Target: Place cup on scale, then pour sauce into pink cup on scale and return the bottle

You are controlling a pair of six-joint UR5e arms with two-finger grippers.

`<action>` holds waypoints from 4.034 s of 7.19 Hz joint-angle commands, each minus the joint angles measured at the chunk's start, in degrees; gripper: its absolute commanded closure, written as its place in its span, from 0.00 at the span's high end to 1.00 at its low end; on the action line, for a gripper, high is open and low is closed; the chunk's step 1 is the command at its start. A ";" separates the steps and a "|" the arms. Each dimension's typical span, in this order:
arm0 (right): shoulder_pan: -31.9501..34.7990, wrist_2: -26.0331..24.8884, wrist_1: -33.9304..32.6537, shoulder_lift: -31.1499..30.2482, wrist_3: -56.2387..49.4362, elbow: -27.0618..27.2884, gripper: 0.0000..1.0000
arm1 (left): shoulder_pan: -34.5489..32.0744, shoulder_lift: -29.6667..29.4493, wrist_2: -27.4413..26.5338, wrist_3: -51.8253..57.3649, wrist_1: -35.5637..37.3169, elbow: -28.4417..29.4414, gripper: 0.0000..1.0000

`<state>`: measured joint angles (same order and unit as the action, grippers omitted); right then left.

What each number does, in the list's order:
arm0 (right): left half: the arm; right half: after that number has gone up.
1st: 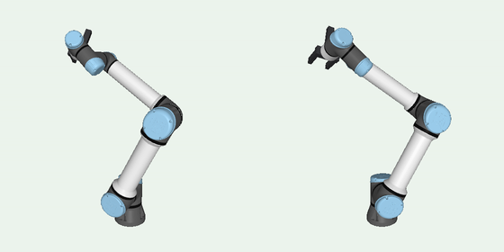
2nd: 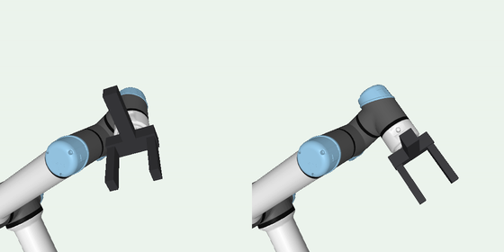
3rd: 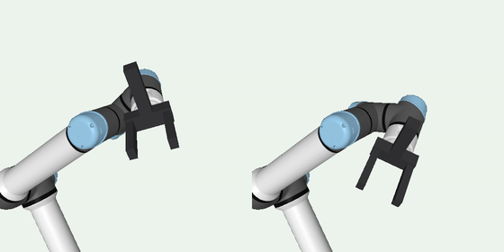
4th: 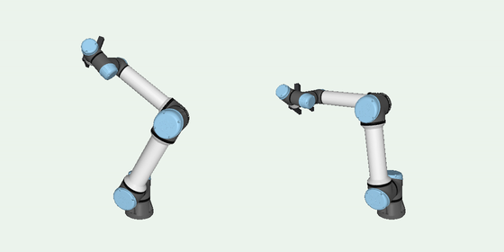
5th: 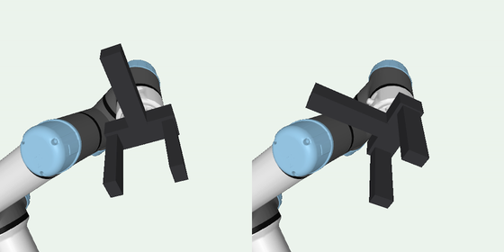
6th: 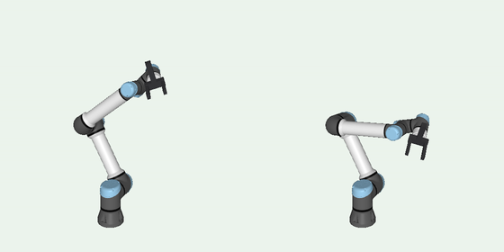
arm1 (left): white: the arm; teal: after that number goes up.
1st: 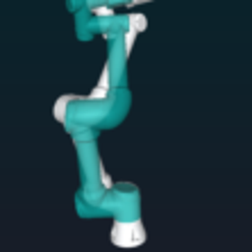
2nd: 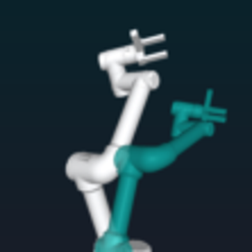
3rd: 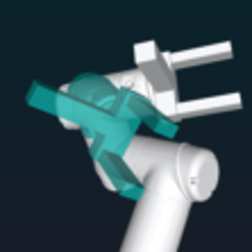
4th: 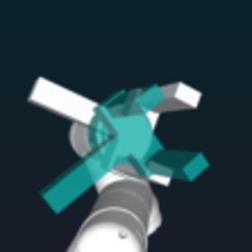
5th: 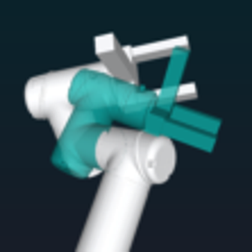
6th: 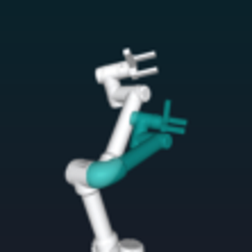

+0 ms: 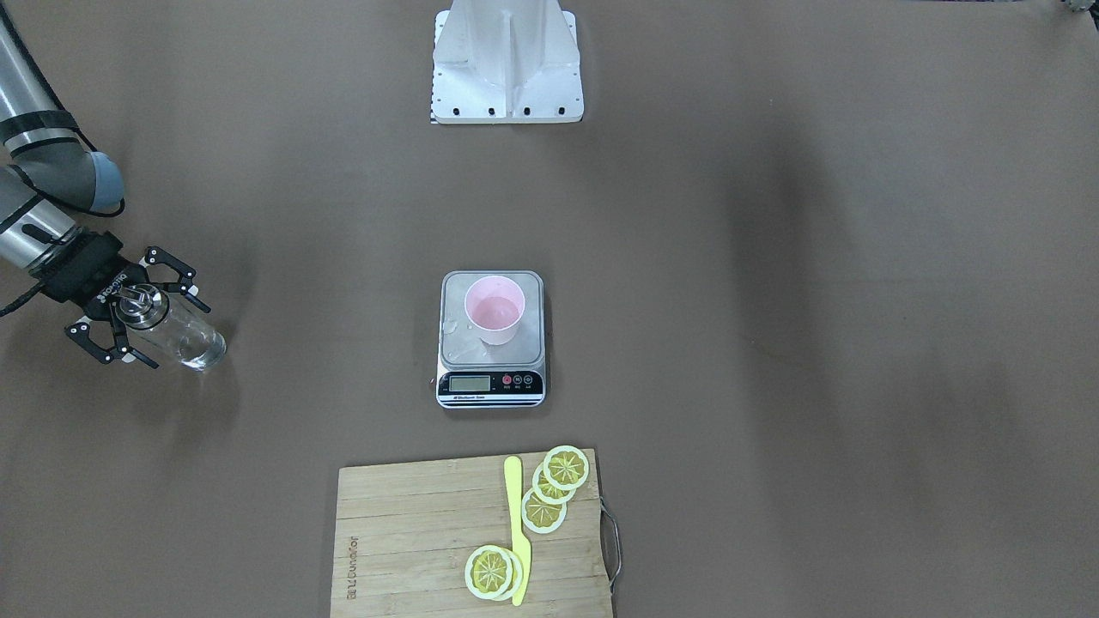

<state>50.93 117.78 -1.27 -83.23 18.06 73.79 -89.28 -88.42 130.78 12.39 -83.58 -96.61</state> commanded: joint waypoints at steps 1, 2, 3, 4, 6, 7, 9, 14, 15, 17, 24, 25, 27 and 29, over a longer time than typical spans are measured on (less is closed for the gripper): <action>0.48 0.00 0.30 -1.05 0.04 0.04 1.00 | -0.02 0.00 0.00 0.00 0.00 -0.24 0.98; 0.75 0.09 0.65 -2.19 0.13 0.39 1.00 | -0.02 0.00 0.00 0.00 0.00 -0.24 0.98; 1.27 0.43 0.66 -3.77 0.13 1.00 1.00 | -0.02 0.00 0.00 0.00 0.00 -0.24 0.98; 2.50 1.39 0.66 -5.44 0.13 1.70 1.00 | 0.07 0.00 0.00 0.00 0.00 -0.24 0.98; 5.57 1.93 0.66 -8.61 0.04 1.62 1.00 | -0.02 0.09 4.53 0.00 0.09 0.10 0.98; 7.24 1.67 0.66 -9.75 0.04 1.27 1.00 | -0.02 0.09 4.92 0.00 0.09 0.02 0.98; 12.59 1.76 -1.70 -10.90 0.22 -1.08 1.00 | -0.02 0.00 4.92 -0.09 0.09 0.11 0.98; 29.11 5.60 -25.73 -6.88 0.13 -4.09 1.00 | 0.07 -0.09 4.92 -0.09 0.00 0.19 0.98; 32.10 9.10 -33.46 -3.29 0.04 -3.92 1.00 | 0.07 -0.09 4.92 -0.09 0.00 0.02 0.98; 34.49 12.39 -51.73 2.52 -0.04 -0.86 1.00 | 0.07 -0.09 4.92 0.00 0.00 0.02 0.98; 36.35 13.89 -92.25 -2.34 -3.38 19.19 1.00 | 0.16 -0.17 4.92 -0.09 0.52 0.46 0.98; 36.35 13.97 -92.16 -3.77 -3.21 19.11 1.00 | -0.02 -0.70 4.83 -0.09 1.05 0.20 0.98; 36.26 14.06 -92.16 -3.96 -2.60 18.59 1.00 | -0.28 -1.92 4.66 0.26 4.37 -0.33 0.98; 36.26 13.80 -91.90 -3.96 -2.59 18.94 1.00 | -0.63 -2.02 4.40 0.26 6.23 -1.38 0.98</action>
<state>87.20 131.78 -93.38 -87.14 15.44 92.65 -89.70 -90.26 135.35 12.66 -78.63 -97.36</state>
